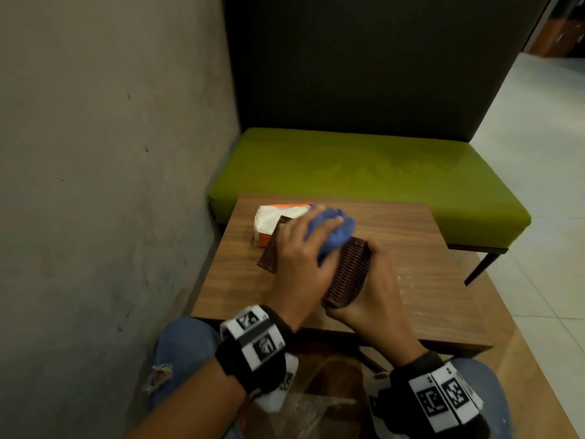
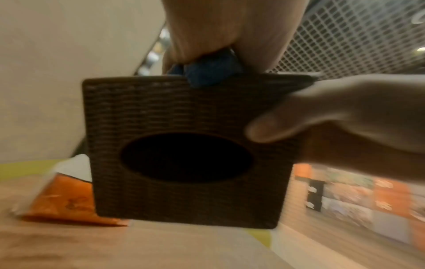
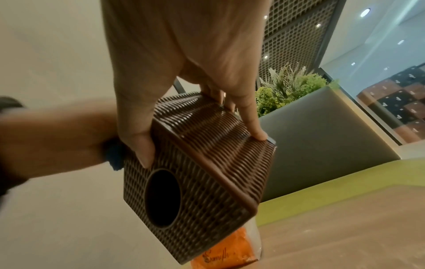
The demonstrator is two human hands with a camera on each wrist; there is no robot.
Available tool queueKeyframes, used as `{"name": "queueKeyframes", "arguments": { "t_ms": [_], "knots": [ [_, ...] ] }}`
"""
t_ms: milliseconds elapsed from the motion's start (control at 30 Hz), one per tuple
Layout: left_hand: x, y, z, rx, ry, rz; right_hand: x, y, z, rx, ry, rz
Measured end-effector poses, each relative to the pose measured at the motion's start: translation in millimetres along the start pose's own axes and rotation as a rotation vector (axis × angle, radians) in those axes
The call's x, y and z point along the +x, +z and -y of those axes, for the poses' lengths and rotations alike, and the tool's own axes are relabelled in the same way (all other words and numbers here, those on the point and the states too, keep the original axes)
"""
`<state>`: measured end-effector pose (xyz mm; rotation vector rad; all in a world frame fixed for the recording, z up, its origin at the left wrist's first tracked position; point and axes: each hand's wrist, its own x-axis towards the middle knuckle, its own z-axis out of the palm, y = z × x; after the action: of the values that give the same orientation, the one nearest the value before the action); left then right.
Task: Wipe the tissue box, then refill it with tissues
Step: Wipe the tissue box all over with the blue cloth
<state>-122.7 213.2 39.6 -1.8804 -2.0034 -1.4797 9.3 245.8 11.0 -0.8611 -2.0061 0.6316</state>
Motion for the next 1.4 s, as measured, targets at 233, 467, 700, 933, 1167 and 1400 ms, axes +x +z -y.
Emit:
{"name": "queueKeyframes", "arguments": {
  "t_ms": [233, 467, 700, 933, 1167, 1400],
  "knots": [
    [6, -15, 27, -0.066, 0.042, 0.018, -6, -5, -1, 0.047, 0.027, 0.003],
    [-23, -13, 3, -0.077, 0.394, 0.213, -5, -4, -9, 0.021, 0.098, 0.113],
    [-13, -17, 51, -0.116, -0.11, -0.136, -3, -9, -7, 0.042, 0.043, 0.05],
    [-14, -18, 45, -0.135, 0.016, -0.028, -8, -8, -2, -0.01, 0.005, 0.026],
    [-10, -3, 11, -0.154, 0.002, -0.058, 0, 3, 2, -0.005, 0.044, 0.078],
    [-6, -9, 28, -0.173, 0.049, -0.008, -10, -4, -2, 0.063, 0.08, 0.088]
  ]
}}
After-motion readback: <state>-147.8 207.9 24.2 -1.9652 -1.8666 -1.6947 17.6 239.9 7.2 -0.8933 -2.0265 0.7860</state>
